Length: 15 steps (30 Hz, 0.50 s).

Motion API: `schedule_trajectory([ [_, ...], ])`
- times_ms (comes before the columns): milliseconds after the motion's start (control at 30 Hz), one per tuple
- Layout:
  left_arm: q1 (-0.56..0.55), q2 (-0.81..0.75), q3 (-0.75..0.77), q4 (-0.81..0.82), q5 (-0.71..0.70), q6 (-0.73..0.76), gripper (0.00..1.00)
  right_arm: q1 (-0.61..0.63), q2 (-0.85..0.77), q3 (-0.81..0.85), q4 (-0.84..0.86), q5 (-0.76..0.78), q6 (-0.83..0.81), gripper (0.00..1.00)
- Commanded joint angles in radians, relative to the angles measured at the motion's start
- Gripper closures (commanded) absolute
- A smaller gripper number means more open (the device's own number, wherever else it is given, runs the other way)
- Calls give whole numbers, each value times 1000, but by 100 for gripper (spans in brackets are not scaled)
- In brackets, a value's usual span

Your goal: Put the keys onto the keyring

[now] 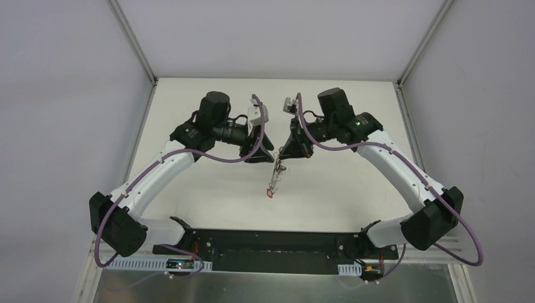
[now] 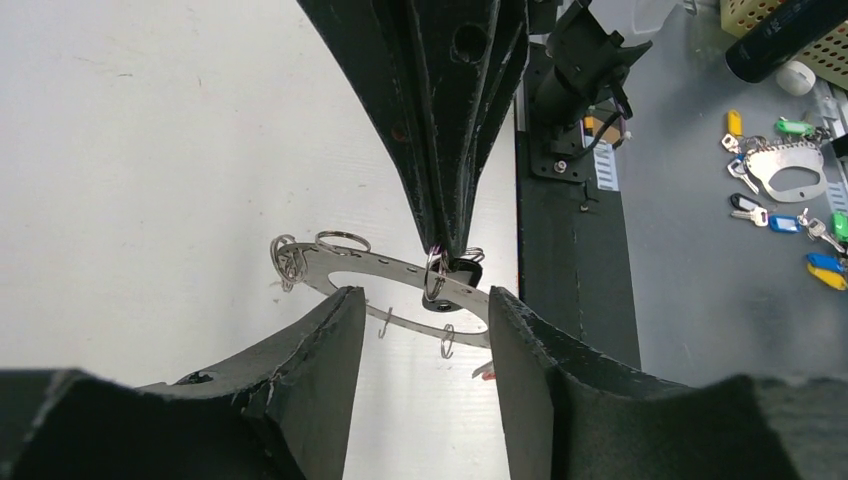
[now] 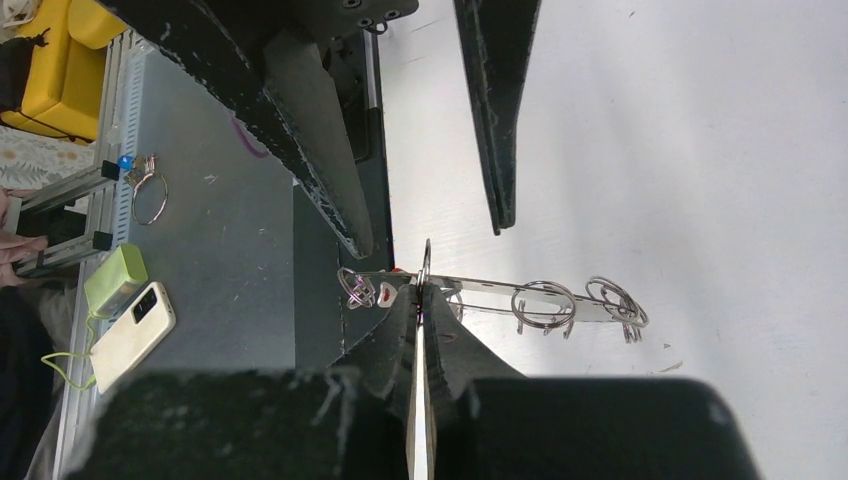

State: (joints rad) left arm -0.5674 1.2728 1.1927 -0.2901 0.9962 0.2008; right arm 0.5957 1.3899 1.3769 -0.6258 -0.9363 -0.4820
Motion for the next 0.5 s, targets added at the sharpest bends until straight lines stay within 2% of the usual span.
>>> schedule_trajectory([
  [0,7,-31,28,46,65,32,53,8,5,54,-3,-19,-15,100],
  [133,7,-23,27,76,76,4,62,9,11,53,1,-25,-14,100],
  [467,4,3,28,105,83,-35,64,9,10,45,15,-30,-8,100],
])
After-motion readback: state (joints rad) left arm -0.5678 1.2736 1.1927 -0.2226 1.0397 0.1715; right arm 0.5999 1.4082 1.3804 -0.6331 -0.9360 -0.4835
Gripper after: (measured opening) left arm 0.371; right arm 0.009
